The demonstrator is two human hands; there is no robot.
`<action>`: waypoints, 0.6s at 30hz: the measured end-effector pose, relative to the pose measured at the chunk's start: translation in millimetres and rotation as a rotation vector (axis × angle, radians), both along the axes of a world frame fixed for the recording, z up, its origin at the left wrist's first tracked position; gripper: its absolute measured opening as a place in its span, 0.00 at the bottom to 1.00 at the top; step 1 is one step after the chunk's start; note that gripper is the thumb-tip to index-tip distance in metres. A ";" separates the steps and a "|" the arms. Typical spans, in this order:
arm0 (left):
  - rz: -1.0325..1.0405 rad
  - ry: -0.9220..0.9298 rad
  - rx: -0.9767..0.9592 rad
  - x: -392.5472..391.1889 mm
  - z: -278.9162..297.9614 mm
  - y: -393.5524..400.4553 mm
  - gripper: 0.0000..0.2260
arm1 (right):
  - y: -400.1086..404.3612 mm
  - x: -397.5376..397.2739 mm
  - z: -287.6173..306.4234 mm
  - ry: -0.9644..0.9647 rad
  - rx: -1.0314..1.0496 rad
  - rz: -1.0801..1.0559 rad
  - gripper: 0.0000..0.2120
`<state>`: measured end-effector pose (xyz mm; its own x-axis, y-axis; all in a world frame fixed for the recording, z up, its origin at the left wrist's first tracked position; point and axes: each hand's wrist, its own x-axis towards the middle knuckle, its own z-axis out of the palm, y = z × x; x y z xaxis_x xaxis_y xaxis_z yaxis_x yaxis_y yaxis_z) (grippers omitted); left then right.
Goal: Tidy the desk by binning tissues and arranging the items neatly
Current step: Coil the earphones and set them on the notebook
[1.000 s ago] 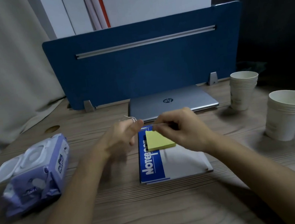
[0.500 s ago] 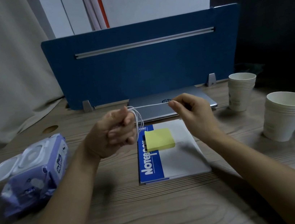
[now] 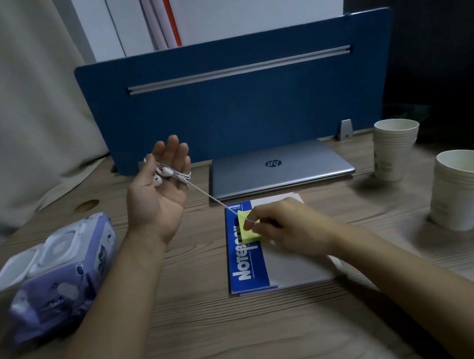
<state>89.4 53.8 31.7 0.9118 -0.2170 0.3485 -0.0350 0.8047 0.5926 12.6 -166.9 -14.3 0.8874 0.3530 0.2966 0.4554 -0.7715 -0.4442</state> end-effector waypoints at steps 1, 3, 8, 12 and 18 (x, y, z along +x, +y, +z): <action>0.073 -0.019 0.059 3.5 -1.4 0.8 0.11 | 2.5 -2.8 1.8 -0.009 -0.050 0.032 0.09; 0.242 -0.093 0.275 8.2 -4.6 4.2 0.11 | 7.6 -7.7 5.8 -0.034 -0.089 0.101 0.10; 0.422 -0.462 1.296 0.5 -28.7 -4.9 0.10 | 9.7 -15.3 18.3 -0.184 0.051 0.155 0.09; 0.038 -0.452 1.498 -10.3 -34.6 -20.4 0.15 | -0.3 -12.0 21.1 -0.354 0.266 0.012 0.07; -0.337 -0.272 1.166 -16.1 -24.6 -20.4 0.27 | -13.4 -0.5 19.0 -0.240 0.616 -0.142 0.05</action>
<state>73.3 33.4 7.2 0.6789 -0.7332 -0.0401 -0.1629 -0.2036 0.9654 12.1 -180.3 4.7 0.7974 -0.0585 0.6007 0.5090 -0.4695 -0.7215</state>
